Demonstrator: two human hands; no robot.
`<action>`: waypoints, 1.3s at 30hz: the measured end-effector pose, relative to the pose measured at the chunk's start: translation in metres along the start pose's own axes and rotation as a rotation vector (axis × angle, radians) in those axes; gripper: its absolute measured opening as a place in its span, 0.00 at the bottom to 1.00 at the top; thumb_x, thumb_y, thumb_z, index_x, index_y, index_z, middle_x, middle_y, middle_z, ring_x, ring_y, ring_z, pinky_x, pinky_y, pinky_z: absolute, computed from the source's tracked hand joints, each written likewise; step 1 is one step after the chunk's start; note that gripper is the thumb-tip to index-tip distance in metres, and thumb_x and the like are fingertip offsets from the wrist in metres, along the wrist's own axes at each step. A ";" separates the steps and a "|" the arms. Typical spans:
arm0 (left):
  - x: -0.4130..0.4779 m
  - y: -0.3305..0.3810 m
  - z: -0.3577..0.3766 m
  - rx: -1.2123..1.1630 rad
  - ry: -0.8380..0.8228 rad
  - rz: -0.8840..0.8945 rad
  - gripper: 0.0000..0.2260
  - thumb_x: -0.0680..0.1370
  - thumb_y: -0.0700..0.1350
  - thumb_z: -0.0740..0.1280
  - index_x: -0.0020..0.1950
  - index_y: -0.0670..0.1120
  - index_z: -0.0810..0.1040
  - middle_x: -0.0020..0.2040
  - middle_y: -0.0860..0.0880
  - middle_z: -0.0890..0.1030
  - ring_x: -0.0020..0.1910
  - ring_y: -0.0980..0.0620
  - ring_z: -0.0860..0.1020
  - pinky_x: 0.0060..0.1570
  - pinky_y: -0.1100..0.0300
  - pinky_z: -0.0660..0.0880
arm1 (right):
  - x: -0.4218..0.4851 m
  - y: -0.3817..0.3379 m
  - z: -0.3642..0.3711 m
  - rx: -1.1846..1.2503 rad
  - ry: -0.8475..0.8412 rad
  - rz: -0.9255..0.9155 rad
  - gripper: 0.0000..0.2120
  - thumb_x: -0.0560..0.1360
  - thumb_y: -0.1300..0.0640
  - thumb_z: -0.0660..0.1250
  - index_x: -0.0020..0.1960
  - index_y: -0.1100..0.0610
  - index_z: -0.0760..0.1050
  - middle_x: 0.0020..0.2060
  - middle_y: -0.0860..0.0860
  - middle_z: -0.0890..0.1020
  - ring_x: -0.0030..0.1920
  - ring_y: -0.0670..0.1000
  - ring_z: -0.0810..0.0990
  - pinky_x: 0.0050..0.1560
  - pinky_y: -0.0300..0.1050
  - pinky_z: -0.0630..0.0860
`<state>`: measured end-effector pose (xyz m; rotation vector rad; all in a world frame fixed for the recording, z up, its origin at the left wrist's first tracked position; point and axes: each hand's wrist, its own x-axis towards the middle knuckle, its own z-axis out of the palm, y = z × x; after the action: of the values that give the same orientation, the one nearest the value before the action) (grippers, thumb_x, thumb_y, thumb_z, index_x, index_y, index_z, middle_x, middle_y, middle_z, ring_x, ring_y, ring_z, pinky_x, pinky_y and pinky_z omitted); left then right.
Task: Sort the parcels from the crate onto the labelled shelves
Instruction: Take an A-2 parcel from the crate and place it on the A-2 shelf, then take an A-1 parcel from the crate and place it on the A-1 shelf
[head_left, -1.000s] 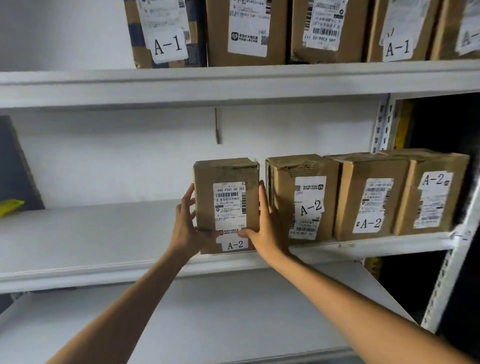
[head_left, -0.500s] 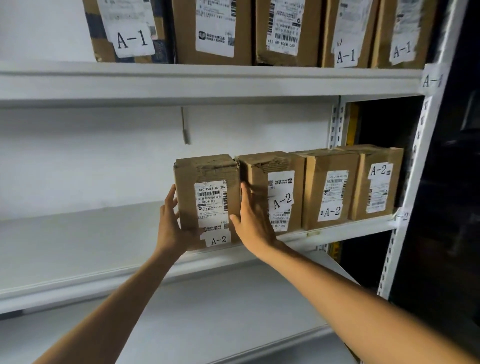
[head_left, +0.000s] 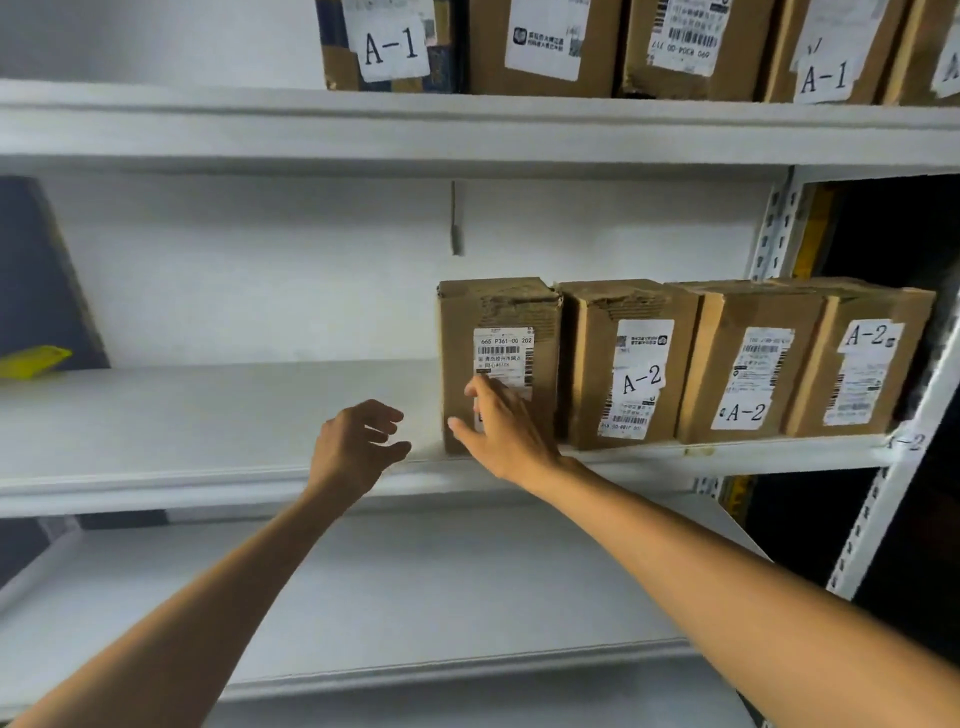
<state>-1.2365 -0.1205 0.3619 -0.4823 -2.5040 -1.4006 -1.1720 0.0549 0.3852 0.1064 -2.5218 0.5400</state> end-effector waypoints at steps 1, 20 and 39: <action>-0.004 -0.003 -0.008 0.036 -0.001 0.006 0.12 0.67 0.39 0.77 0.46 0.51 0.80 0.40 0.52 0.81 0.42 0.49 0.81 0.46 0.51 0.79 | 0.003 -0.007 0.007 -0.003 -0.029 -0.003 0.16 0.76 0.50 0.64 0.57 0.60 0.69 0.53 0.56 0.77 0.52 0.56 0.76 0.45 0.44 0.68; -0.230 0.004 -0.184 0.762 0.409 -0.683 0.13 0.65 0.50 0.76 0.46 0.55 0.79 0.41 0.58 0.79 0.44 0.54 0.79 0.45 0.59 0.75 | -0.031 -0.213 0.084 0.208 -0.605 -0.867 0.26 0.71 0.46 0.69 0.64 0.57 0.68 0.61 0.57 0.72 0.61 0.59 0.72 0.56 0.50 0.72; -0.646 0.214 -0.144 0.934 0.897 -1.470 0.09 0.68 0.49 0.75 0.45 0.52 0.78 0.45 0.52 0.81 0.46 0.51 0.79 0.46 0.57 0.76 | -0.373 -0.391 -0.076 0.529 -0.900 -1.885 0.25 0.69 0.46 0.71 0.61 0.58 0.72 0.56 0.56 0.76 0.57 0.57 0.75 0.54 0.48 0.74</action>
<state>-0.5529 -0.2493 0.3736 1.9128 -2.0729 -0.1801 -0.7465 -0.2867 0.3826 2.8776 -1.5527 0.2324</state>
